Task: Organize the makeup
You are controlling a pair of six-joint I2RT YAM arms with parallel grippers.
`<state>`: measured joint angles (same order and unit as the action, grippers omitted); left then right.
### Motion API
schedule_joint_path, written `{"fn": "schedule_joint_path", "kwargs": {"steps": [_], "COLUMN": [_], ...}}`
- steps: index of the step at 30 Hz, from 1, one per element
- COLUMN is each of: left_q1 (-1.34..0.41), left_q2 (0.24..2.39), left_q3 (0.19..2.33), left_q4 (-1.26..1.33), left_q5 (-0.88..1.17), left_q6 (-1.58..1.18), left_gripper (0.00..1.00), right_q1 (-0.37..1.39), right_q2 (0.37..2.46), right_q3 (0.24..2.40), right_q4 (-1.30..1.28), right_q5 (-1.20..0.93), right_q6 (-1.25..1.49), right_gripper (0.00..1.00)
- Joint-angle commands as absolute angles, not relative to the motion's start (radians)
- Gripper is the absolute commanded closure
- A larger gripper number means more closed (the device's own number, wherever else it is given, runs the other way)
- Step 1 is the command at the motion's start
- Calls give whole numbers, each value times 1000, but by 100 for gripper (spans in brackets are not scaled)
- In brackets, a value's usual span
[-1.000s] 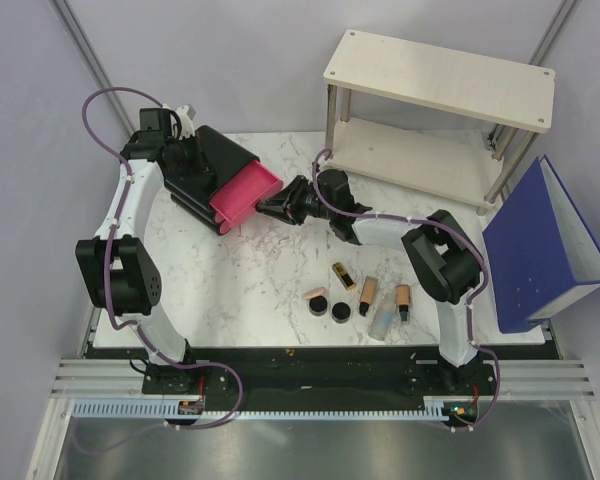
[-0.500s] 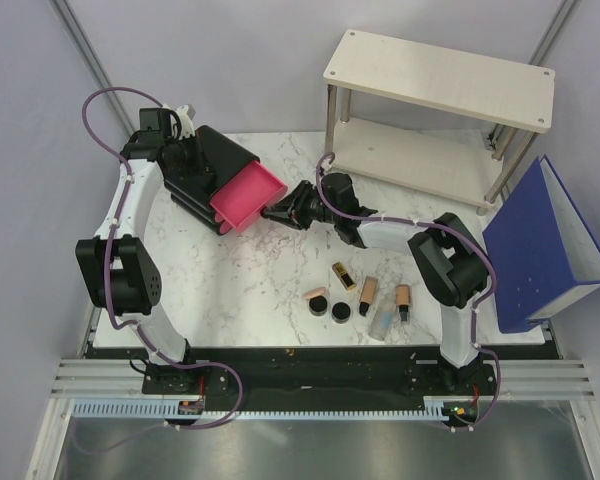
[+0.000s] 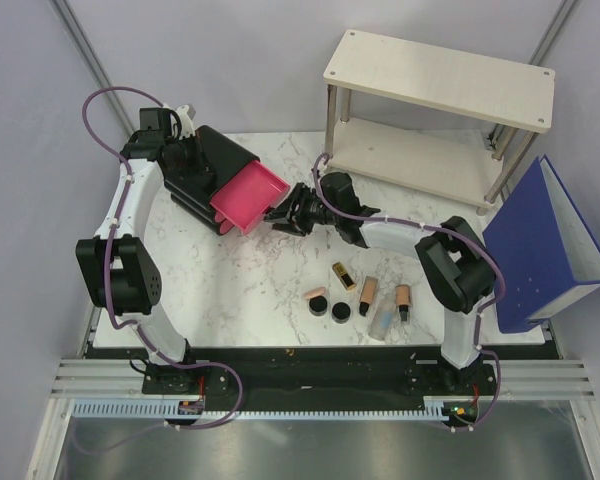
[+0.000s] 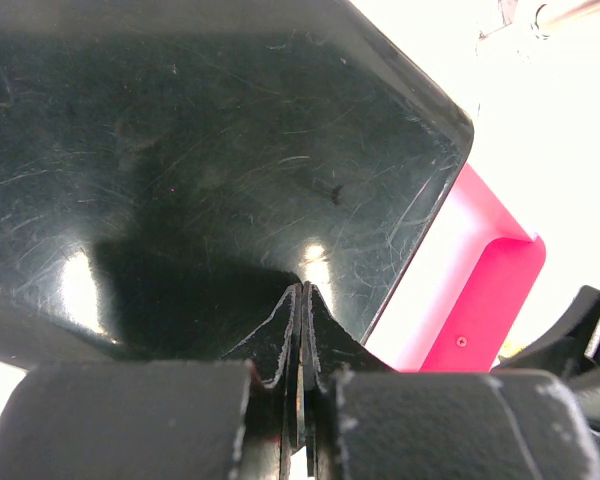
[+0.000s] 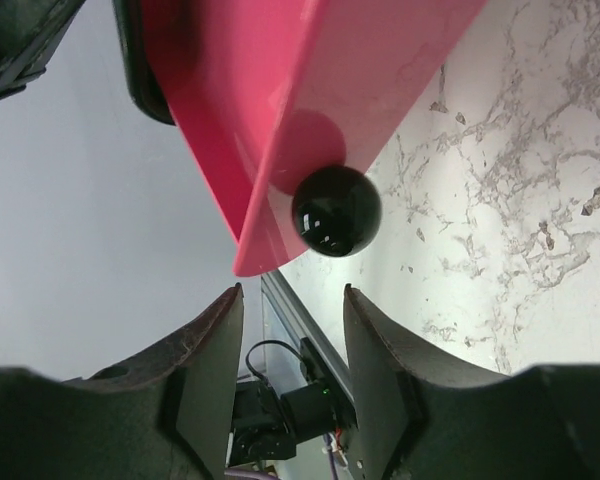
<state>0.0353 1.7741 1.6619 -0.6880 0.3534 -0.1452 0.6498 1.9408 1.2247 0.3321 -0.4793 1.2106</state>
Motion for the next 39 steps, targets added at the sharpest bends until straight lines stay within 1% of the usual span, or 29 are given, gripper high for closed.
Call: {"fn": "schedule_joint_path", "kwargs": {"steps": [1,4,6,9,11,14,16,21,24,27,30,34,39], "left_q1": [43,43,43,43,43,44,43,44,44,46,44,46,48], "left_q2": [1824,1825,1824,1824,1824,1825,1825,1832,1829,1825,1824,1822,1822], "left_q3": [1647,1648,1649,1643,1638,1631,1625,1615,1606,1601,1597,1589,1575], "left_q4": [-822,-824,-824,-824,-825,-824,-824,-825,-825,-827,-825,-825,-825], "left_q5": [318,321,322,319,319,319,324,330,327,322,319,304,295], "left_q6": [-92,-94,-94,-91,-87,-86,-87,-87,-87,-86,-84,-78,-75], "left_gripper": [98,98,98,98,98,98,98,98,98,98,98,98,98], "right_q1": [649,640,634,632,632,634,632,632,632,632,632,630,634], "right_q2": [1841,1796,1763,1730,1718,1706,1703,1680,1658,1638,1611,1592,1624], "right_q3": [1243,1246,1255,1279,1282,1258,1247,1223,1218,1232,1230,1207,1186], "right_q4": [244,118,-24,-253,-398,-539,-584,-676,-724,-833,-900,-945,-962], "right_q5": [-489,-454,-417,-316,-223,-111,-74,-6,84,190,253,232,196], "right_q6": [1103,993,877,705,642,545,506,469,466,489,540,583,614], "right_gripper": [48,47,46,46,45,44,44,43,43,42,41,41,41]}}
